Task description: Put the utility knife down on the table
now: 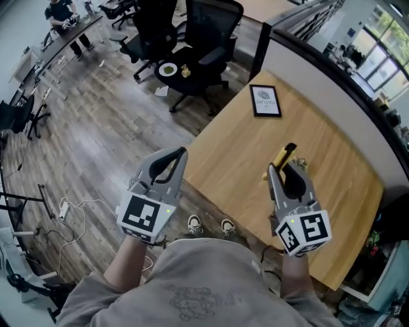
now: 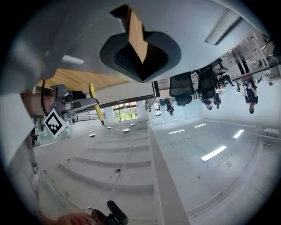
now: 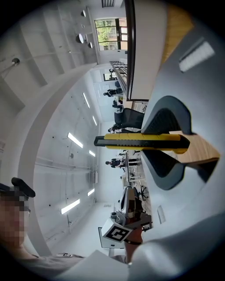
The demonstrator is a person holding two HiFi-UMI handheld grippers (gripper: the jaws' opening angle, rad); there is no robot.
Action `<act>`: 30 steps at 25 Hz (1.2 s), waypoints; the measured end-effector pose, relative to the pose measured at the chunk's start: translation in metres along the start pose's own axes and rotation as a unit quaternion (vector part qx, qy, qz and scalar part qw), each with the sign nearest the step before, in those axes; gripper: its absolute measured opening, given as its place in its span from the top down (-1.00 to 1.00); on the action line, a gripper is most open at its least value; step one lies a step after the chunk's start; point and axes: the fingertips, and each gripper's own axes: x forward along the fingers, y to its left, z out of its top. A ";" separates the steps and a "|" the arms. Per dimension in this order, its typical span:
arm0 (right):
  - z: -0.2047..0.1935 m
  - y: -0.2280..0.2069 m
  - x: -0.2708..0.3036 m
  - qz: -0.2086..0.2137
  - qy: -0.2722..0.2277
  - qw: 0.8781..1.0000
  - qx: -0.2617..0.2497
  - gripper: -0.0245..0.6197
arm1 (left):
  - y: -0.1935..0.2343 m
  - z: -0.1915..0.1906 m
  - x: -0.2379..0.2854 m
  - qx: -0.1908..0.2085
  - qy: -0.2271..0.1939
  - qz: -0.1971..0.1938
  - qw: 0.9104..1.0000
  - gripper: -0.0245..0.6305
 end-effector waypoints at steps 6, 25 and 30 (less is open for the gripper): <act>0.002 0.011 0.001 -0.019 0.000 1.000 0.000 0.56 | 0.013 -0.005 0.002 0.006 -0.003 -0.020 1.000 0.93; -0.084 -0.029 0.124 0.020 0.151 0.988 0.006 0.56 | 0.047 -0.066 0.073 -0.042 0.054 -0.020 0.997 0.93; -0.142 -0.044 0.158 0.028 0.210 0.977 0.036 0.56 | 0.045 -0.112 0.095 -0.064 0.102 -0.027 0.992 0.93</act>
